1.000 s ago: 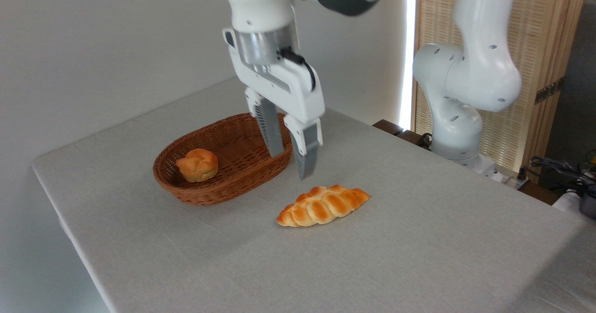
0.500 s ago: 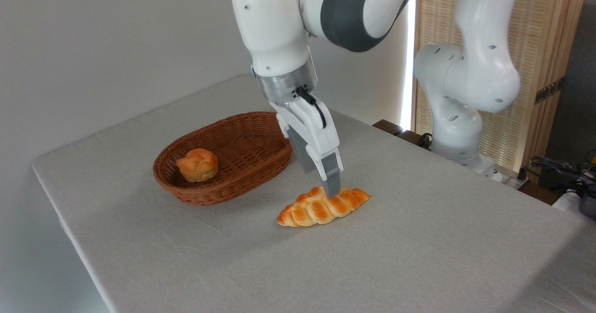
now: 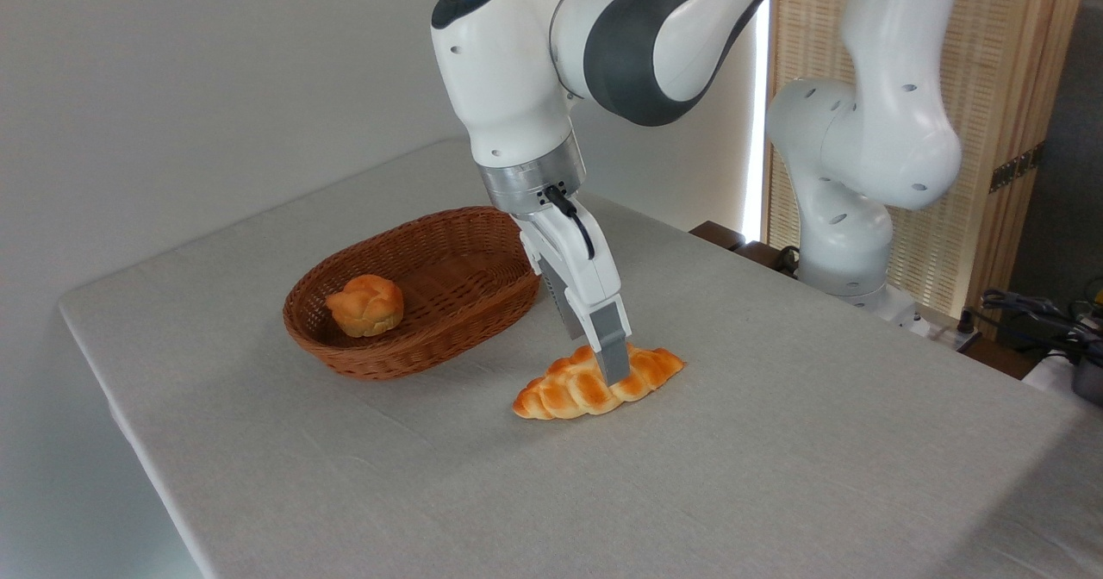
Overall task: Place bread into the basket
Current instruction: 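Close the gripper fingers around the middle of the braided roll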
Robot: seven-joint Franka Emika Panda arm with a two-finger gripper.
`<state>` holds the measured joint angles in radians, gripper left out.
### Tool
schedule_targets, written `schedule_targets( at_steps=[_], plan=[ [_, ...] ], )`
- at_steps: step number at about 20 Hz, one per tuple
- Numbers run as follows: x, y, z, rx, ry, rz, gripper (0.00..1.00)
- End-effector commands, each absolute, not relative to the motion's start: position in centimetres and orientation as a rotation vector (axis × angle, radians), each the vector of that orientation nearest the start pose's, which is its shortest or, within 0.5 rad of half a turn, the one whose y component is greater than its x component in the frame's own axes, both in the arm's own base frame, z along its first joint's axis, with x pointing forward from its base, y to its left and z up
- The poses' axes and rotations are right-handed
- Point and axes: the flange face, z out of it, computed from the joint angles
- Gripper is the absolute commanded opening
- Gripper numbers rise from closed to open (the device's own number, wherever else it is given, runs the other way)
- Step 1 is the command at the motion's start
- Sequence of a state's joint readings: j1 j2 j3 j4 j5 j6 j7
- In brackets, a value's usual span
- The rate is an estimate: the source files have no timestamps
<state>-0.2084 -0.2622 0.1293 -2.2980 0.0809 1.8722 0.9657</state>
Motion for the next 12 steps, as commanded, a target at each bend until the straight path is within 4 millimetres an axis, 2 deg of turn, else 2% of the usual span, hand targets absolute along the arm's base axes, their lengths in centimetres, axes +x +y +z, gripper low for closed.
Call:
schedule_targets(
  at_steps=[1,12],
  plan=[
    [44.38,-2.84,43.97,-2.74,1.652,0.218,1.0],
    [44.54,-3.05,43.06,-2.761,1.663,0.231,1.0]
  ],
)
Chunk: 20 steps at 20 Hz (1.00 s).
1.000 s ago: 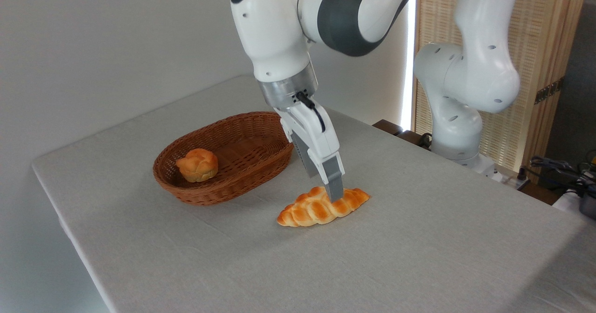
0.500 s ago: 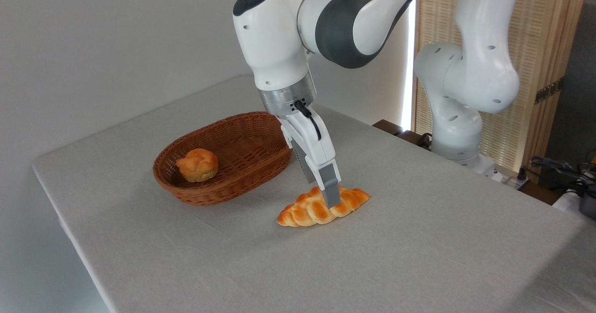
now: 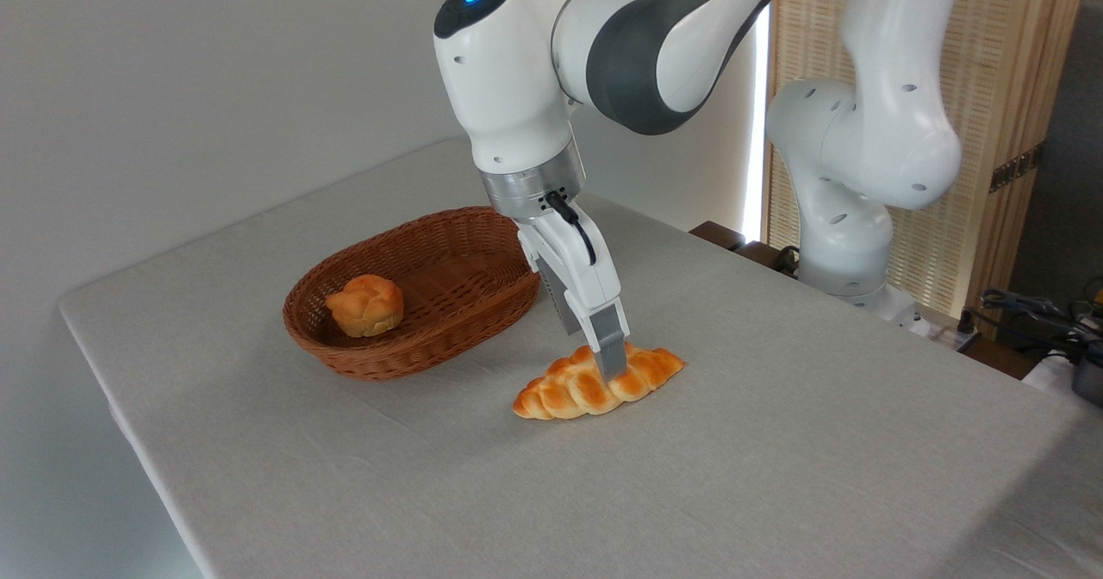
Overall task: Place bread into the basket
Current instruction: 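Close the gripper fingers around the middle of the braided roll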
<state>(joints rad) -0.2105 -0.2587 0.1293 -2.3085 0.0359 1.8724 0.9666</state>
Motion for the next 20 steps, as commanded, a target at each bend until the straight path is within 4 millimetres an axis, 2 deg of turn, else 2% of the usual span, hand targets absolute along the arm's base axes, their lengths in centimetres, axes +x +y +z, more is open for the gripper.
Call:
schedule_targets(
  at_steps=[1,11,17,19,20],
  plan=[
    [44.6,-3.1,42.9,-2.761,1.663,0.236,1.0],
    [44.5,-3.1,40.9,-2.75,1.661,0.222,1.0],
    [44.7,-3.2,40.6,-2.742,1.663,0.221,0.98],
    [44.8,-3.2,40.6,-2.737,1.661,0.198,0.8],
    [44.9,-3.2,40.6,-2.737,1.661,0.201,0.76]
  ],
)
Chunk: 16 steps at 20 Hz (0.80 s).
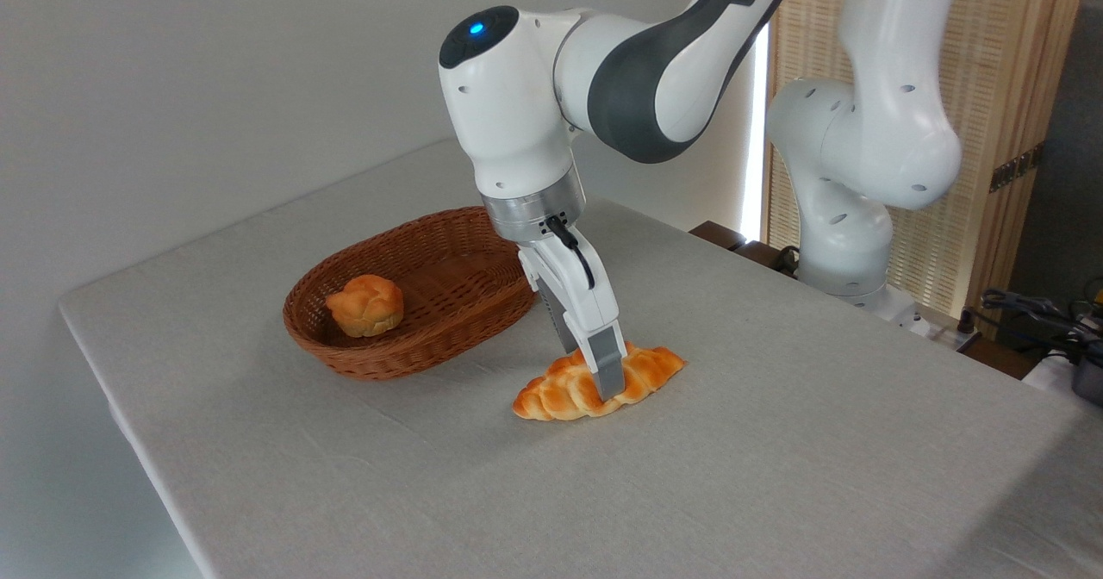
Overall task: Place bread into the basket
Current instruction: 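Close the gripper fingers around the middle of the braided roll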
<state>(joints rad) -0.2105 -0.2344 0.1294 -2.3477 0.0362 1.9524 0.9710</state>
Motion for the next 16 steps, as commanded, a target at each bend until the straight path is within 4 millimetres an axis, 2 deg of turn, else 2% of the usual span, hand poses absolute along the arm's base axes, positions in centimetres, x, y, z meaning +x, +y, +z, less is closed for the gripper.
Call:
schedule_targets(
  at_steps=[1,6,9,16],
  plan=[
    [44.91,-3.19,40.44,-2.737,1.66,0.201,0.68],
    [44.96,-3.2,40.17,-2.74,1.659,0.21,0.4],
    [45.0,-3.14,39.89,-2.742,1.657,0.22,0.29],
    [45.04,-3.21,39.81,-2.741,1.66,0.225,0.19]
  ],
)
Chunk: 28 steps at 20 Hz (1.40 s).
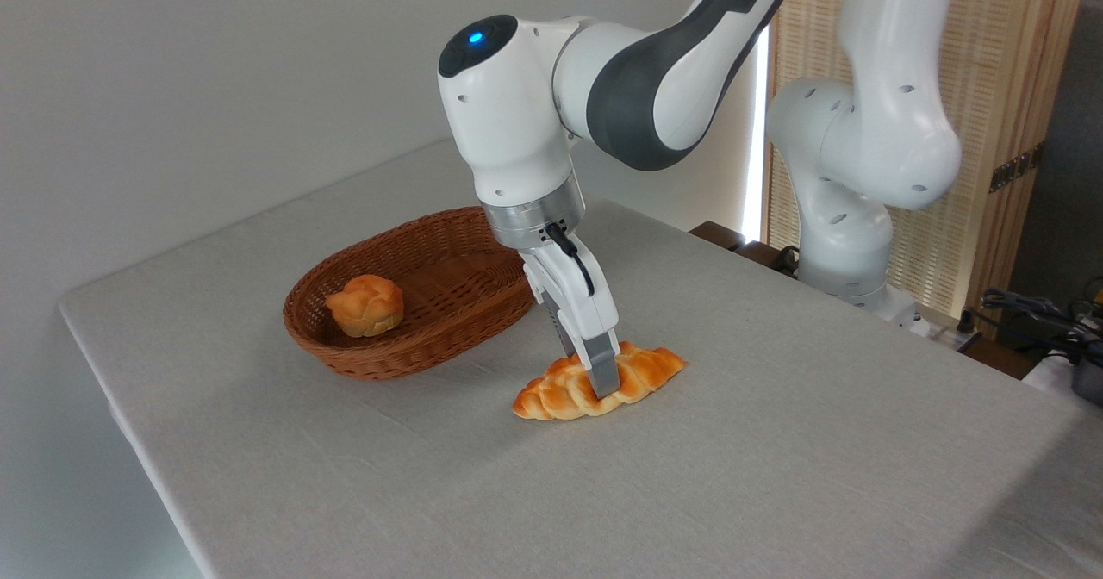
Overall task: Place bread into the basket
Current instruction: 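Close the gripper fingers around the middle of the braided roll, then lift the braided roll and carry it over the wicker basket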
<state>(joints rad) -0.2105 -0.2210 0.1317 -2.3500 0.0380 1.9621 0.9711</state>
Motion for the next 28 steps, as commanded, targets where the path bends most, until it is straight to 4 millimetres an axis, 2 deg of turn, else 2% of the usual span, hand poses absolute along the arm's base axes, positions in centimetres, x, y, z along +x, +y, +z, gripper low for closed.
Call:
schedule_targets(
  at_steps=[1,5,8,9,12,15,18,21,22,23,26,27,28],
  plan=[
    [45.1,-3.2,39.9,-2.741,1.659,0.222,0.18],
    [45.3,-3.6,41.0,-2.757,1.635,0.209,0.16],
    [45.9,-3.9,42.7,-2.782,1.594,0.208,0.16],
    [46.1,-4.4,43.8,-2.783,1.586,0.21,0.15],
    [46.2,-5.3,45.0,-2.773,1.6,0.223,0.06],
    [46.1,-7.4,46.5,-2.754,1.632,0.228,0.06],
    [46.2,-8.4,48.8,-2.747,1.64,0.254,0.06],
    [45.7,-11.3,52.8,-2.801,1.65,0.263,0.06],
    [45.5,-12.1,53.5,-2.82,1.643,0.255,0.07],
    [45.0,-14.3,53.9,-2.838,1.628,0.243,0.08],
    [44.1,-18.7,55.1,-2.919,1.506,0.216,0.09],
    [43.8,-19.8,55.1,-2.938,1.496,0.218,0.09],
    [43.2,-21.9,54.8,-2.948,1.499,0.217,0.1]
  ],
)
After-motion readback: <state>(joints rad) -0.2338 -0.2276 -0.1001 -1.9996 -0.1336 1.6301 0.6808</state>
